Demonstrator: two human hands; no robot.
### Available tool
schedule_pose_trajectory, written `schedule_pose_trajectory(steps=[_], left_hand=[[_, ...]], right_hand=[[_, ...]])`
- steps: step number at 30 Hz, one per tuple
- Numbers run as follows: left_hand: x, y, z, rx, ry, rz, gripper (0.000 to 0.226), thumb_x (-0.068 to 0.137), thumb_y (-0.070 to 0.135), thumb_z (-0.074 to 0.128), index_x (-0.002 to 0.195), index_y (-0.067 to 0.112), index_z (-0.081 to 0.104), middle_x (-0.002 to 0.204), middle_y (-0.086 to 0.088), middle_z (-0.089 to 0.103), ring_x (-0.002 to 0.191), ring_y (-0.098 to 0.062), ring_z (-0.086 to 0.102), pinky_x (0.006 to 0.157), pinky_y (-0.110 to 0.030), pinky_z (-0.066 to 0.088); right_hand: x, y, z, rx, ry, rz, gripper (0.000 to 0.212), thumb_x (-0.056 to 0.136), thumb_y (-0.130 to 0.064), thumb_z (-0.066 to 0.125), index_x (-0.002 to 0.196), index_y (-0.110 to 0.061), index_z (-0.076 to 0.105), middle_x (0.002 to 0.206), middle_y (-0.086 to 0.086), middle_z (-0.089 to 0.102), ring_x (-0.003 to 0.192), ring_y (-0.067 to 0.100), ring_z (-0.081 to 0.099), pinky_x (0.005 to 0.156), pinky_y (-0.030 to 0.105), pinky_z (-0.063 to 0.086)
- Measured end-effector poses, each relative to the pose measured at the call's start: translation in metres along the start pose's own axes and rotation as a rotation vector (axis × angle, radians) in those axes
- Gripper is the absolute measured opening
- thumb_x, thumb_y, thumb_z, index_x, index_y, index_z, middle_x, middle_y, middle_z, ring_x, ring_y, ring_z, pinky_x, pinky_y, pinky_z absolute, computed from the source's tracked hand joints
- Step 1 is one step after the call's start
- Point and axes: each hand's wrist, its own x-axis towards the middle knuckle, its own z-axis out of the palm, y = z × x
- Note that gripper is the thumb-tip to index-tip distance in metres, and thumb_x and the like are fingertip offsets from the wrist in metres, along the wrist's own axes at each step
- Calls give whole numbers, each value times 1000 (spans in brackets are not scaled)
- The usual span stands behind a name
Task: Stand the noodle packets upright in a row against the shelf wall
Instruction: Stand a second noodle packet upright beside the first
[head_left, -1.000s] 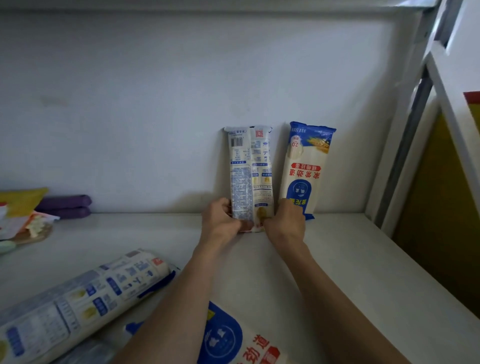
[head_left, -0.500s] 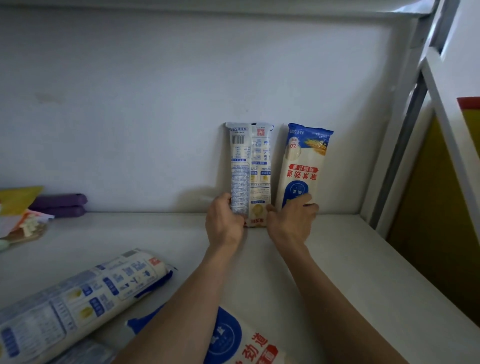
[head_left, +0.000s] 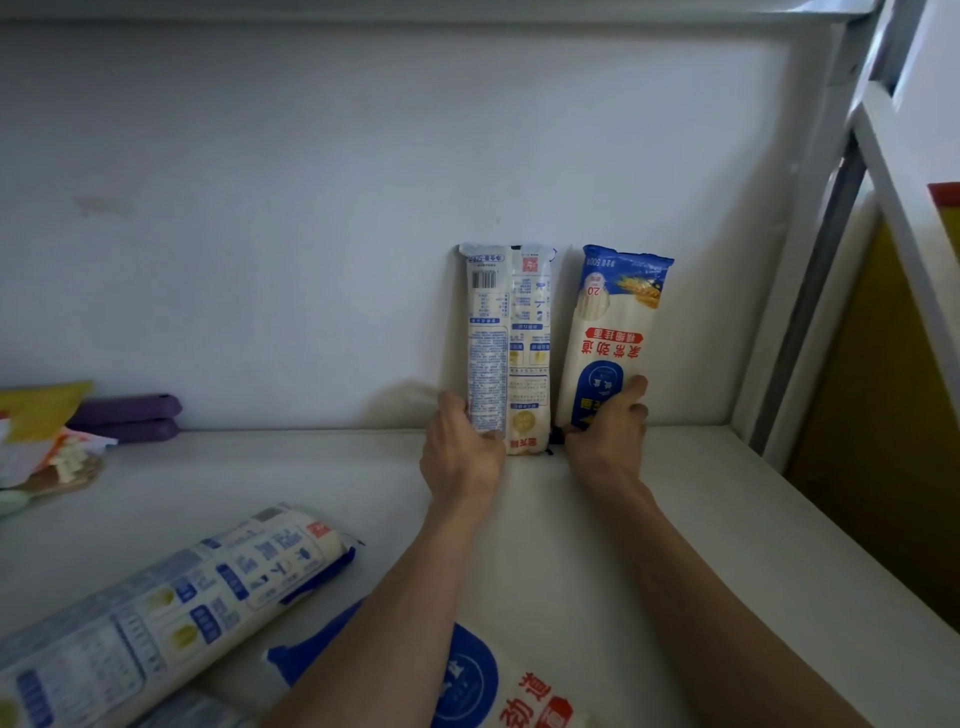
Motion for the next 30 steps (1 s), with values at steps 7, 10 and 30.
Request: schedule_pose_trajectory(steps=[7, 10, 30], left_hand=[[1, 7, -1, -64, 54, 10, 54, 71, 41, 79, 111, 25, 47, 108, 6, 68, 96, -20, 66, 76, -33, 51], [-2, 9, 0, -51, 34, 0, 59, 67, 48, 80, 110, 25, 46, 111, 7, 65, 100, -19, 64, 75, -32, 47], [2, 5, -1, -73, 40, 43, 49, 74, 30, 80, 110, 20, 48, 110, 2, 64, 98, -19, 63, 74, -30, 47]], right_hand=[[8, 7, -6, 112, -49, -4, 78, 72, -7, 72, 135, -11, 26, 130, 15, 48, 119, 34, 53, 93, 51, 52], [6, 3, 0, 33, -38, -6, 98, 71, -26, 80, 144, -9, 17, 135, 17, 43, 125, 36, 46, 102, 53, 44], [4, -4, -1, -42, 133, -191, 84, 80, -36, 69, 145, -9, 24, 142, 16, 33, 134, 33, 32, 111, 46, 25]])
